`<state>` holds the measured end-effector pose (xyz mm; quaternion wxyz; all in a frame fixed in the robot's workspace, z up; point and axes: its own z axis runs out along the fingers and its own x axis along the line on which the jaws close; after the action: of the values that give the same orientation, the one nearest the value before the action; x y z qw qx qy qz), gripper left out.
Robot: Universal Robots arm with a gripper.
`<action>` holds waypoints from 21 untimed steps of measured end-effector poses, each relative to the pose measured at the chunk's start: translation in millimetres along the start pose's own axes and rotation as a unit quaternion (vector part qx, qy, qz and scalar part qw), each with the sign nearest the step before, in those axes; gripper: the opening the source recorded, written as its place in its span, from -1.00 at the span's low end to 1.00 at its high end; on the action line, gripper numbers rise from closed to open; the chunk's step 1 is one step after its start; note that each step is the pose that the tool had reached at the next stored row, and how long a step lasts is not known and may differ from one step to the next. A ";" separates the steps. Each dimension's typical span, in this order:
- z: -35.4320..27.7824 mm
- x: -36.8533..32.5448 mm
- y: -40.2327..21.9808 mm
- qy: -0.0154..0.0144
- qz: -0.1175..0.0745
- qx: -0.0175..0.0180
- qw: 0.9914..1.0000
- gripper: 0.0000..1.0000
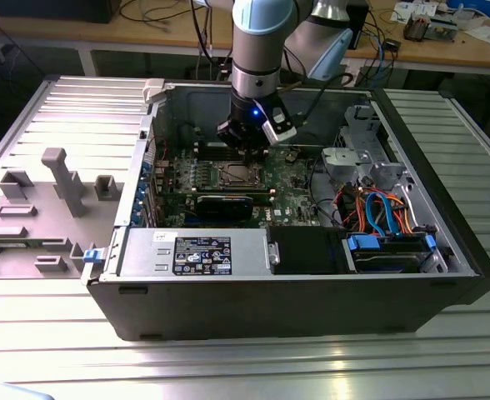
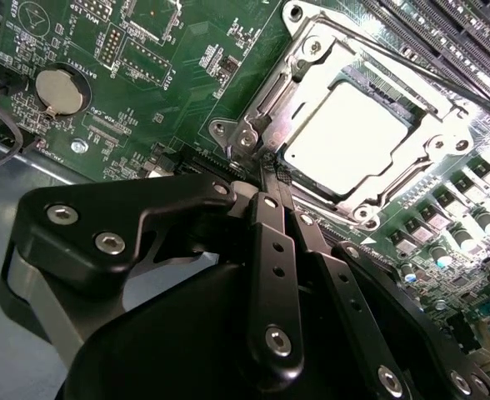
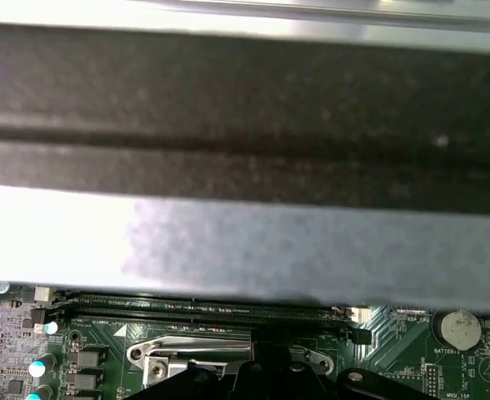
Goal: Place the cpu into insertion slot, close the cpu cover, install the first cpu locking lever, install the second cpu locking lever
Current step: 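Install the first cpu locking lever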
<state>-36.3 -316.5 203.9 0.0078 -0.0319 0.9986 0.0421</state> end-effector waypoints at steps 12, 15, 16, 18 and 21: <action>3.9 -0.7 1.9 0.000 0.000 0.006 1.000 -0.79; 5.0 -0.8 1.9 0.001 0.000 0.007 1.000 -0.79; 4.8 -0.7 1.7 0.001 0.000 0.006 1.000 -0.79; 4.9 -0.7 1.8 0.001 0.000 0.002 1.000 -0.79; 5.3 -0.8 1.9 0.000 0.000 -0.007 1.000 -0.79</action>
<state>-35.5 -314.1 198.8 0.0081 -0.0319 0.9983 0.0488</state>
